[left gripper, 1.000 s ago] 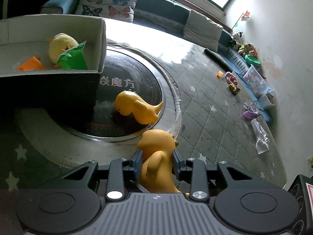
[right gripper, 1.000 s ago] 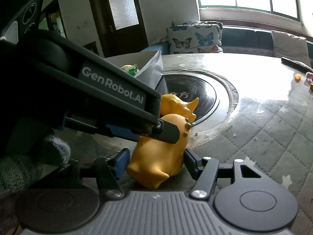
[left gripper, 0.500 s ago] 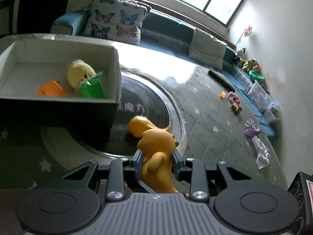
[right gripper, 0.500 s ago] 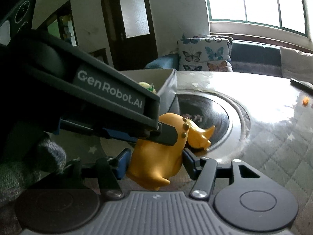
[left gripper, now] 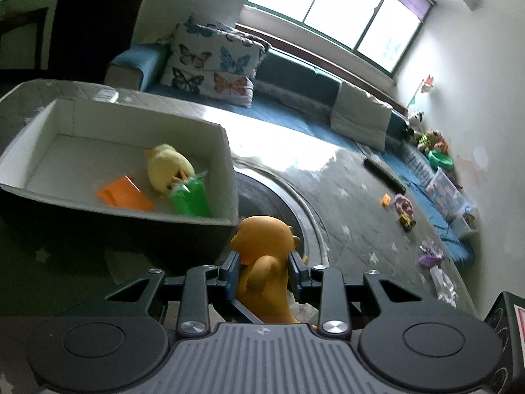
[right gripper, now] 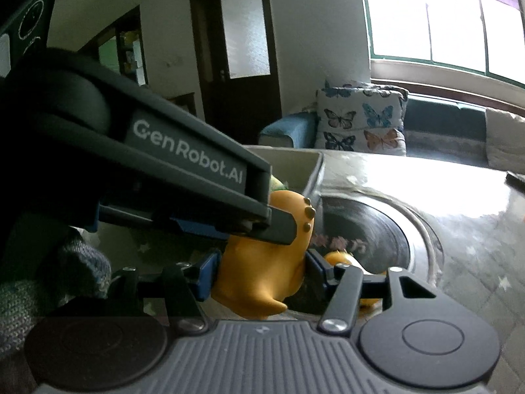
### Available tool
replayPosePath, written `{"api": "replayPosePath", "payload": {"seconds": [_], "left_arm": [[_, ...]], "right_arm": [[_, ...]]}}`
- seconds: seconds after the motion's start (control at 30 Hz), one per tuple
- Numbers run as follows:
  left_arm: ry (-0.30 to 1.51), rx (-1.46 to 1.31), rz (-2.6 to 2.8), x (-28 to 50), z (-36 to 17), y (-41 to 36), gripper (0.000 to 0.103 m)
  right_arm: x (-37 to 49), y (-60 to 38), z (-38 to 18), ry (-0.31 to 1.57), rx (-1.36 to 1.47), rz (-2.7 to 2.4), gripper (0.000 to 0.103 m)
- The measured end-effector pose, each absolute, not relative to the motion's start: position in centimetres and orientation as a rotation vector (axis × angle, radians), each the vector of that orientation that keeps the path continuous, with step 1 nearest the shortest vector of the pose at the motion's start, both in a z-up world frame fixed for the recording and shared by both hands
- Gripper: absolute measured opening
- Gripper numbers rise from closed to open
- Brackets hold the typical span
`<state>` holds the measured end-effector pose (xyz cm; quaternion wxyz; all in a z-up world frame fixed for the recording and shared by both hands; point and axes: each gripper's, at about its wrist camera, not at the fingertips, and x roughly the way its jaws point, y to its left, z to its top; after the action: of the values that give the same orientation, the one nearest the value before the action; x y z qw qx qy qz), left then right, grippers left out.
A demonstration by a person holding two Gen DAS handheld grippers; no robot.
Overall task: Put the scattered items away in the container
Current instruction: 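Lift the yellow duck with the left tool and carry it over the box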
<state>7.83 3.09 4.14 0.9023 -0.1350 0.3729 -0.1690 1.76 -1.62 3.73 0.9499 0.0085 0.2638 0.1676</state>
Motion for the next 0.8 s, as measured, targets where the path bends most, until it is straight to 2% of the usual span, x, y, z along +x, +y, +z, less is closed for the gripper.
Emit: {"api": "replayPosePath", "payload": {"seconds": [0.8], "left_arm": [[0.659, -0.322, -0.216, 13.5, 7.1, 10.5, 0.034]], "right_arm": [[9.8, 5.6, 6.0, 0.436, -0.077, 0.469, 0.056]]}}
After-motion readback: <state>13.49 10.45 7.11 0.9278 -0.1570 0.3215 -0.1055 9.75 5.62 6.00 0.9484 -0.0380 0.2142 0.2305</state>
